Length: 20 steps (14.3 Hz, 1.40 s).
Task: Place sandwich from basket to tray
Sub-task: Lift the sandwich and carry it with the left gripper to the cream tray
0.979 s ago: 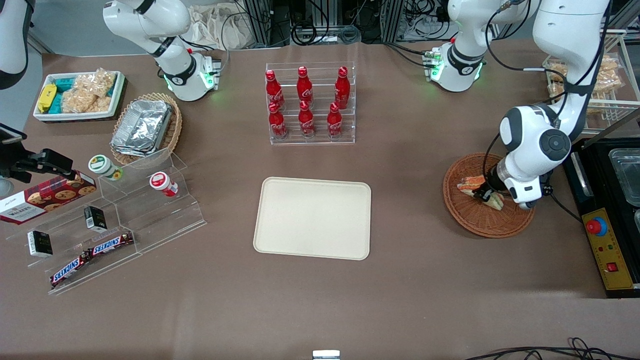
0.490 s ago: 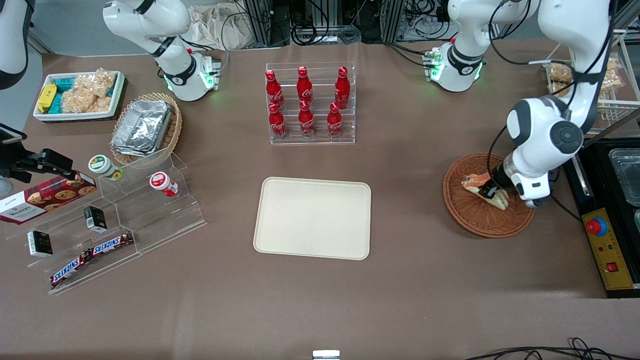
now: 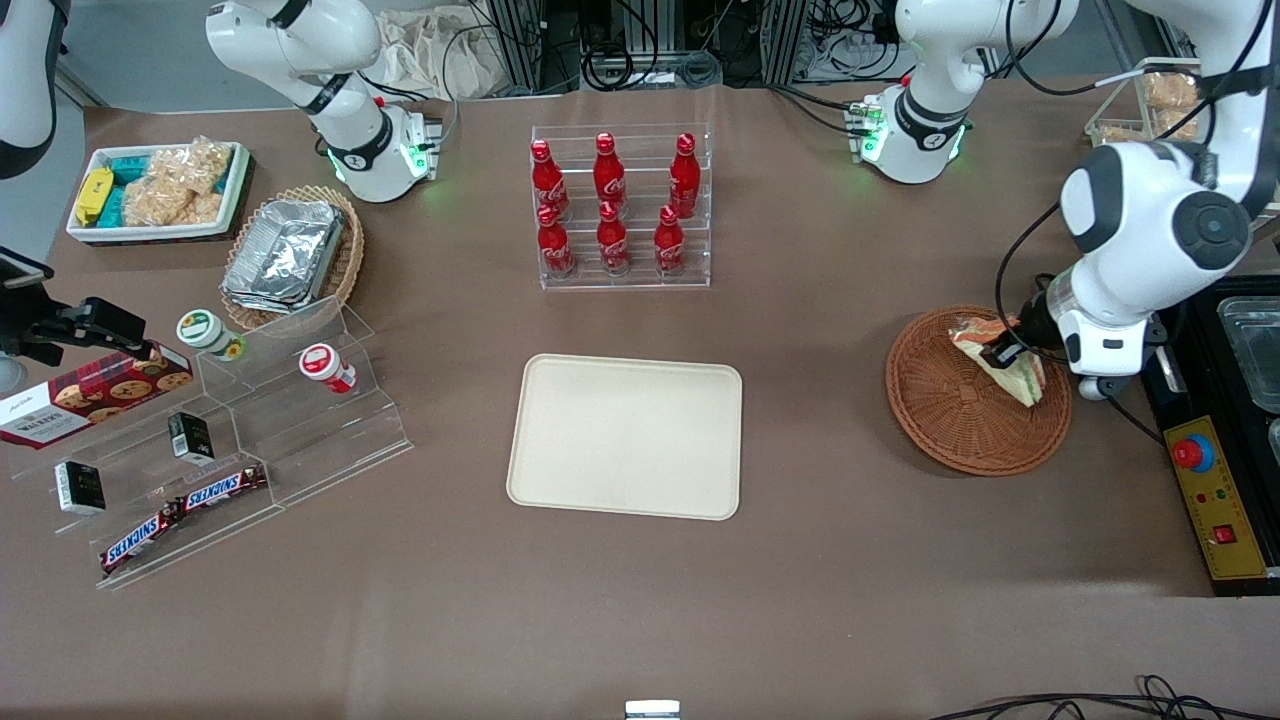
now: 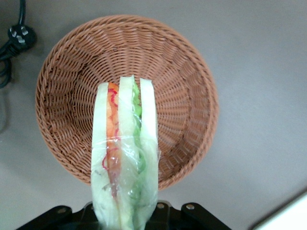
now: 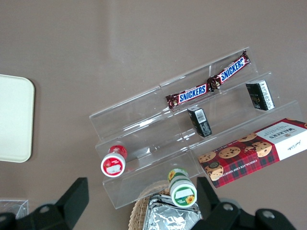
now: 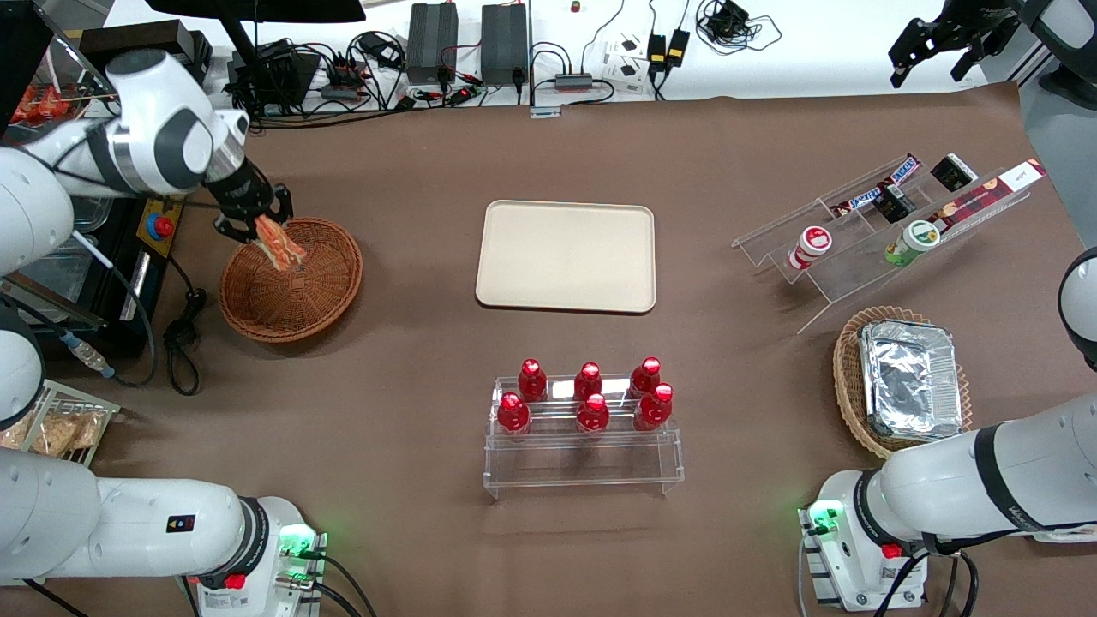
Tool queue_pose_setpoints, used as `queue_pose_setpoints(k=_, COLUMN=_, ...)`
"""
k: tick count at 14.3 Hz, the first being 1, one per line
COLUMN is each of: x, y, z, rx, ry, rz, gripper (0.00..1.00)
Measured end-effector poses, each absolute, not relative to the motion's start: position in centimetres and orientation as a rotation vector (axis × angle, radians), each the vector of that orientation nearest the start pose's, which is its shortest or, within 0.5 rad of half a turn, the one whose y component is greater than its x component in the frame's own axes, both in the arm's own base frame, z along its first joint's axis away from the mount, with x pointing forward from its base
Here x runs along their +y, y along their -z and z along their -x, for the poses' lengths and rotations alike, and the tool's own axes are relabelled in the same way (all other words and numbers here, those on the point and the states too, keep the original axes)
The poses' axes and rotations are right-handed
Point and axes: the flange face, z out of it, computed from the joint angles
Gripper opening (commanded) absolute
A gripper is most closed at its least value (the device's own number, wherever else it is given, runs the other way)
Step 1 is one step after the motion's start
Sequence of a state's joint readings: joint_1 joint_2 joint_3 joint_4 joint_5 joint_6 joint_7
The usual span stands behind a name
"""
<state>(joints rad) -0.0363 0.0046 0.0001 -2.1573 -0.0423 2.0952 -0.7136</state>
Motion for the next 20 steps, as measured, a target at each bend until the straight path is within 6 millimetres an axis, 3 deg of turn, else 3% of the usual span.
queue_pose_setpoints(k=3, x=-6.8, y=-42.7, z=-53.9, rx=-0.939, ry=-0.119, rz=3.005, gripper=0.0)
queue_pose_setpoints(k=8, x=-17.1, y=-43.3, z=-53.1, rx=-0.67, ry=-0.105, rz=3.089, gripper=0.0)
queue_pose_setpoints(k=14, x=-26.0, y=-40.9, z=-51.6, rx=-0.392, ry=-0.085, rz=3.16, gripper=0.0)
queue_pose_setpoints(k=20, x=-33.4, y=-35.1, z=-51.0, rx=-0.139, ry=-0.047, rz=3.208, gripper=0.0)
